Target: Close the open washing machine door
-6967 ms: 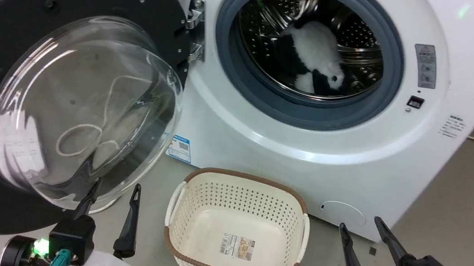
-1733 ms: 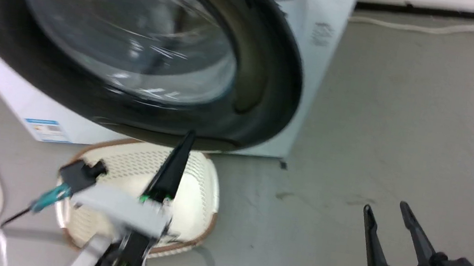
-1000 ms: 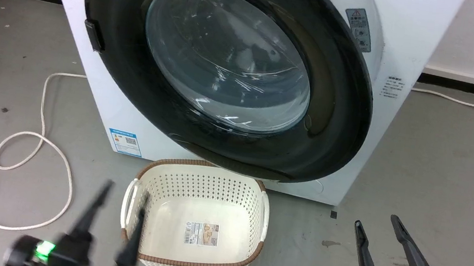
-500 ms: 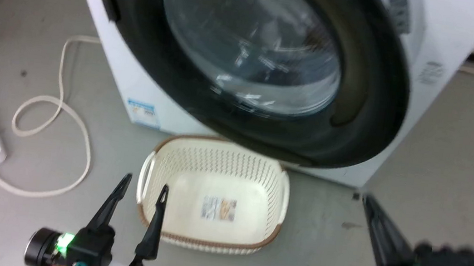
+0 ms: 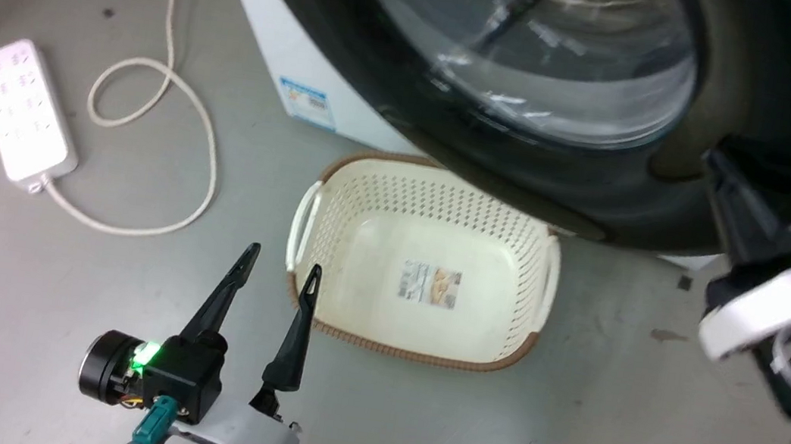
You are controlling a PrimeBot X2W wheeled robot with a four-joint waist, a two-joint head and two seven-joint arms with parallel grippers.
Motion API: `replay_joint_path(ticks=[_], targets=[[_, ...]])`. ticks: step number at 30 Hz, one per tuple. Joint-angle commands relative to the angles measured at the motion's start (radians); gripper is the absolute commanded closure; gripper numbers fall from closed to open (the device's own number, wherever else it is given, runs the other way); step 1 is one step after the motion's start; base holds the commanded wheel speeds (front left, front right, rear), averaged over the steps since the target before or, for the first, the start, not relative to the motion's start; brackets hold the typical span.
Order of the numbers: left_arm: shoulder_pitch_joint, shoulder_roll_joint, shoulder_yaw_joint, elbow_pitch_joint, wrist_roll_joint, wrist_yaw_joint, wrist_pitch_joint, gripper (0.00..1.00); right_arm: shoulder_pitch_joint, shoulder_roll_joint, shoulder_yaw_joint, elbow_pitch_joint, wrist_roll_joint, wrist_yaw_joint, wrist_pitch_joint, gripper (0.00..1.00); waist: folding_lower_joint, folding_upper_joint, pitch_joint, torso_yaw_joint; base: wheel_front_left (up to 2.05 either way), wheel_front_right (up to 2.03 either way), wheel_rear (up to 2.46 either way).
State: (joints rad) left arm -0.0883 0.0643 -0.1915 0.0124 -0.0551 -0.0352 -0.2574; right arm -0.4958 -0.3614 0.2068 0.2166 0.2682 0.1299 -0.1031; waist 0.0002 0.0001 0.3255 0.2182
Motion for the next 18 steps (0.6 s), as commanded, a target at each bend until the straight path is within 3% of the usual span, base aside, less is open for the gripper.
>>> replay_joint_path(ticks=[1,10,18], targets=[[-0.021,-0.005,-0.002,-0.002,-0.002,0.002,-0.004,0.0,-0.053,-0.021,-0.007,0.031,0.029,0.001,0.015,1.0,-0.0002,-0.0001,0.027,0.022,0.0,0.0,0.0],[-0.047,-0.012,-0.023,0.003,-0.01,0.008,-0.004,0.0,-0.22,-0.086,-0.057,0.203,0.133,0.001,0.064,1.0,-0.0002,-0.0001,0.061,0.059,0.0,0.0,0.0],[-0.053,-0.013,-0.03,0.008,-0.014,0.019,-0.004,0.0,-0.328,-0.089,-0.119,0.329,0.143,0.001,0.061,1.0,-0.0002,-0.0001,0.057,0.07,0.0,0.0,0.0]])
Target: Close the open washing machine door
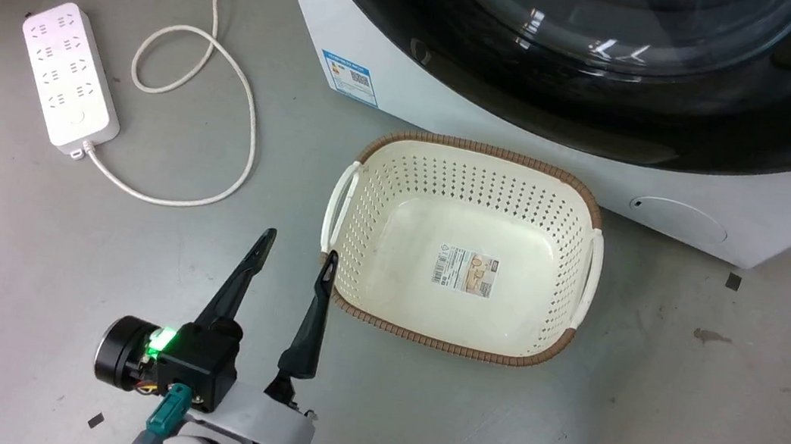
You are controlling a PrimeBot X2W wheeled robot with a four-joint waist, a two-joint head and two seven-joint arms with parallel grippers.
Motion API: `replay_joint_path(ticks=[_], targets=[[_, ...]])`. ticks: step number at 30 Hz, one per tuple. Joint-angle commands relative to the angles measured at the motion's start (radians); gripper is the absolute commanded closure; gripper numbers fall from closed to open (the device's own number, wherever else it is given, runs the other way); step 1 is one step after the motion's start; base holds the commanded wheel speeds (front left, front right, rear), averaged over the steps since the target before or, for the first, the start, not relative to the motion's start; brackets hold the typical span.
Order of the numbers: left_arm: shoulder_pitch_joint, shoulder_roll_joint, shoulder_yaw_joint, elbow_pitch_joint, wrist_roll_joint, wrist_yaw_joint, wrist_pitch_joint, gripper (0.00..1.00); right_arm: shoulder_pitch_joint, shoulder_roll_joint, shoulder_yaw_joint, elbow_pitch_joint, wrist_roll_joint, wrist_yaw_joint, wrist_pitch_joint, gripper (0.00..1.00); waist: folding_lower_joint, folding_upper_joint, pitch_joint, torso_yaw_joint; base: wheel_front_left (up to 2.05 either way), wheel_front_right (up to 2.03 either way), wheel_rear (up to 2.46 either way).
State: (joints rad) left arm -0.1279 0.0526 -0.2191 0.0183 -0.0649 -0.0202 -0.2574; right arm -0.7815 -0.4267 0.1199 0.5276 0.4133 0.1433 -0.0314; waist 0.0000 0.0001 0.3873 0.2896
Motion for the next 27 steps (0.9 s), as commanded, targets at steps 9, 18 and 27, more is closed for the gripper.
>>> replay_joint_path(ticks=[9,18,27], targets=[[0.015,-0.002,0.027,0.024,-0.027,0.006,-0.004,0.0,0.103,0.051,-0.007,0.036,-0.012,-0.013,-0.15,0.0,0.0,-0.0001,-0.146,-0.057,0.0,0.0,0.0],[0.068,0.0,0.068,0.067,-0.026,-0.014,-0.004,0.0,0.366,0.139,-0.071,-0.088,-0.059,-0.013,-0.218,0.0,0.0,-0.0001,-0.287,-0.128,0.0,0.0,0.0],[0.103,0.009,0.111,0.088,-0.034,-0.034,-0.004,0.0,0.618,0.315,-0.214,-0.31,-0.218,-0.013,-0.229,0.0,0.0,-0.0001,-0.342,-0.211,0.0,0.0,0.0]])
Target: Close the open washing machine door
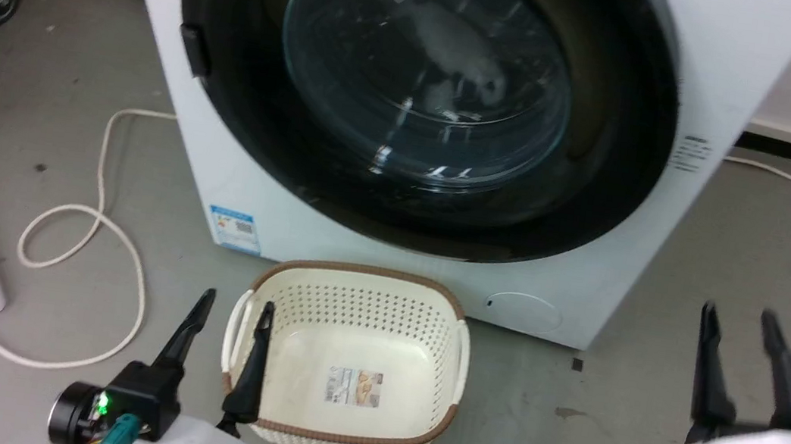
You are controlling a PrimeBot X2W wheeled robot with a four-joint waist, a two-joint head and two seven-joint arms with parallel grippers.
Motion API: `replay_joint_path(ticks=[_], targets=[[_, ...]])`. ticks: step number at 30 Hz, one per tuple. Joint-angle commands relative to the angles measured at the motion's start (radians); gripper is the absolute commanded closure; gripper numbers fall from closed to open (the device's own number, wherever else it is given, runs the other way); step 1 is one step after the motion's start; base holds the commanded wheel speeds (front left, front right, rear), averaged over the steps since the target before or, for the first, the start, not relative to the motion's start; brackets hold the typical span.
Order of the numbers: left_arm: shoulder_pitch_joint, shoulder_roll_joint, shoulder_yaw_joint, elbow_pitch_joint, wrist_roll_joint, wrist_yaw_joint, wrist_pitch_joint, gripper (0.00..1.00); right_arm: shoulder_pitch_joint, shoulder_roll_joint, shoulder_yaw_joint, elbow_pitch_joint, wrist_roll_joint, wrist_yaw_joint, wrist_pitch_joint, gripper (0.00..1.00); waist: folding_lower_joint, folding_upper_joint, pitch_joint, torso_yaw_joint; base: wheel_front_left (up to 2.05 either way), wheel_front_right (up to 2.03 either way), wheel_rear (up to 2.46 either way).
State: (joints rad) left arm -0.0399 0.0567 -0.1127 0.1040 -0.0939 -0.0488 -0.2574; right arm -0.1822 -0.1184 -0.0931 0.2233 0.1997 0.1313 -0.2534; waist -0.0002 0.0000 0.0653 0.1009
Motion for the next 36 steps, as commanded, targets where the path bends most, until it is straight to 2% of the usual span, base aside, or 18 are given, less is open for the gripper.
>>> replay_joint_path(ticks=[1,2,9,20,21,36], targets=[[0.02,0.004,0.011,0.005,-0.016,-0.009,-0.004,0.0,0.046,0.022,-0.009,-0.025,-0.013,-0.001,-0.007,0.0,0.0002,0.0,-0.023,-0.029,0.0,0.0,0.0],[0.027,0.003,0.019,0.009,-0.026,-0.013,-0.004,0.0,0.095,0.044,-0.017,-0.058,-0.024,-0.001,-0.007,0.0,0.0002,0.0,-0.029,-0.042,0.0,0.0,0.0],[0.042,0.001,0.02,0.028,-0.018,-0.019,-0.004,0.0,0.194,0.066,0.006,-0.102,-0.071,-0.001,-0.008,0.0,0.0002,0.0,-0.042,-0.059,0.0,0.0,0.0],[0.037,-0.002,0.01,0.058,-0.013,-0.02,-0.004,0.0,0.219,0.068,0.011,-0.145,-0.092,-0.001,-0.008,0.0,0.0002,0.0,-0.05,-0.057,0.0,0.0,0.0],[0.036,-0.003,0.009,0.056,-0.014,-0.017,0.001,1.0,0.205,0.064,0.011,-0.138,-0.094,0.0,-0.004,1.0,0.0002,0.0,-0.05,-0.057,0.0,0.0,0.0],[0.036,-0.003,0.019,0.039,-0.004,-0.009,0.028,1.0,0.203,0.064,0.019,-0.147,-0.105,0.0,0.023,1.0,0.0003,0.0,-0.052,-0.062,0.0,0.0,0.0]])
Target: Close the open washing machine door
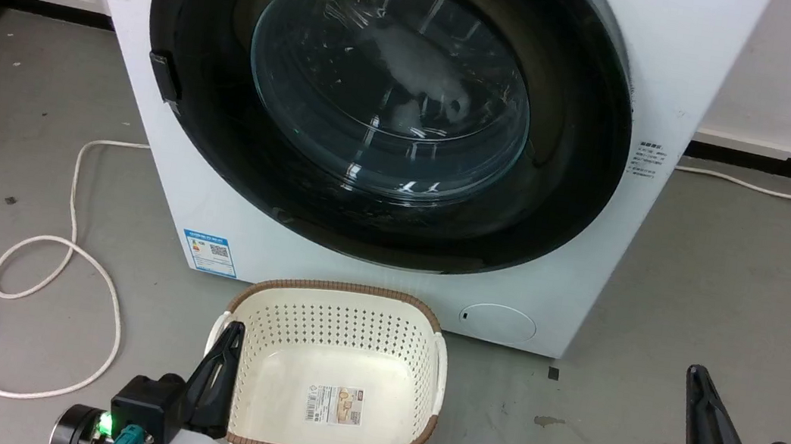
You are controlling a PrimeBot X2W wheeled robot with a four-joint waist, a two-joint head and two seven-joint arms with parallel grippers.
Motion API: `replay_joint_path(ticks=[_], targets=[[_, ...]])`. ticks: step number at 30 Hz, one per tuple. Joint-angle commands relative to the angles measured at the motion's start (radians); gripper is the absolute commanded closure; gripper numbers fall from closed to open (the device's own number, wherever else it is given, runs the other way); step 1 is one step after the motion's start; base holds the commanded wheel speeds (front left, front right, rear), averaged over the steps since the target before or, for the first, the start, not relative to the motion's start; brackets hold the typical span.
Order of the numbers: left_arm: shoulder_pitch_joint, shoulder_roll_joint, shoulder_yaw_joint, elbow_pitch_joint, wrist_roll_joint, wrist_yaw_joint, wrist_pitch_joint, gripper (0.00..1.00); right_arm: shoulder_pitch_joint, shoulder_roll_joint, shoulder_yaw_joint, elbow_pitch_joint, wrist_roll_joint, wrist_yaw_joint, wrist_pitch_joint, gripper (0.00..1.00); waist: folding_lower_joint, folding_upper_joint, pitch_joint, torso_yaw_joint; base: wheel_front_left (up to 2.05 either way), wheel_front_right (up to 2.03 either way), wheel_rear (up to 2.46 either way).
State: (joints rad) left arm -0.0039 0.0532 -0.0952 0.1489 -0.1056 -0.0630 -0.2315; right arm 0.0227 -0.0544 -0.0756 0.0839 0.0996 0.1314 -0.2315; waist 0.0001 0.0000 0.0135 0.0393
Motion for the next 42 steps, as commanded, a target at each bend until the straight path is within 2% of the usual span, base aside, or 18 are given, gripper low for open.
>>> replay_joint_path(ticks=[1,42], targets=[[0.0,0.0,0.003,-0.007,0.009,0.005,0.004,1.0,-0.002,0.0,0.003,-0.008,-0.006,0.0,0.003,1.0,0.0,0.0,0.0,0.0,0.0,0.0,0.0],[0.002,-0.001,0.04,-0.064,0.048,0.029,0.096,1.0,-0.011,0.002,0.032,-0.039,-0.044,0.0,0.095,1.0,0.0,0.0,-0.006,-0.016,0.0,0.0,0.0]])
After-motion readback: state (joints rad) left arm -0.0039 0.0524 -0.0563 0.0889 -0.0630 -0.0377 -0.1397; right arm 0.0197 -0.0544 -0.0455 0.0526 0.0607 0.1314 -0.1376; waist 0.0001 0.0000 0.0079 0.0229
